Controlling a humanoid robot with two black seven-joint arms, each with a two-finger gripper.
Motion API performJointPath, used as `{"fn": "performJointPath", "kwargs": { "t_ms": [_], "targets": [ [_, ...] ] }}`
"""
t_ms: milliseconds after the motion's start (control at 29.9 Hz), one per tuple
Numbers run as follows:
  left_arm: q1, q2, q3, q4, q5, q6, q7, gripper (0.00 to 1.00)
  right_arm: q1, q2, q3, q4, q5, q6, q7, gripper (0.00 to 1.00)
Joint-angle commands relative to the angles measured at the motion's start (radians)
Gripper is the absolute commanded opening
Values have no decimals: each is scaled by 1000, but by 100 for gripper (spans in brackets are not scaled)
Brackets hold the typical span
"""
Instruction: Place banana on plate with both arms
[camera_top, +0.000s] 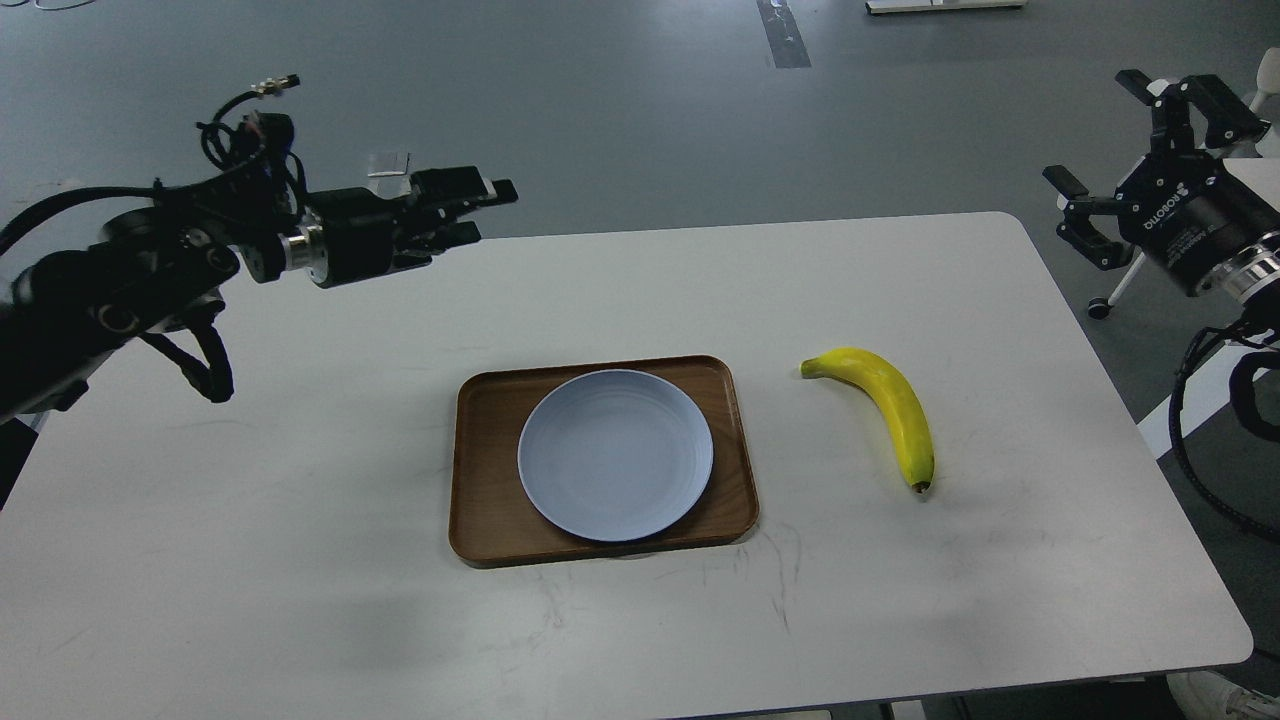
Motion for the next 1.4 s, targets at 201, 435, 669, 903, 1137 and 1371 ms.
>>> {"fn": "performJointPath", "kwargs": {
  "t_ms": [201,435,669,903,1137,1371],
  "targets": [
    [324,128,-263,-1,-225,0,0,100,5,-47,-17,69,-332,0,1,100],
    [349,116,-328,-10,-223,0,0,100,99,-49,-84,89,-904,0,5,100],
    [338,117,-333,-12,-223,0,0,100,403,35,-524,42,-1260,0,44,100],
    [338,105,-333,-12,-225,0,0,100,445,190,-693,-73,-1286,0,44,100],
    [337,101,-334,-12,-228,0,0,100,434,270,-759,-162,-1304,0,44,100],
    [337,91,-334,-12,-229,0,0,100,417,359,-768,-245,-1304,0,44,99]
  ]
}}
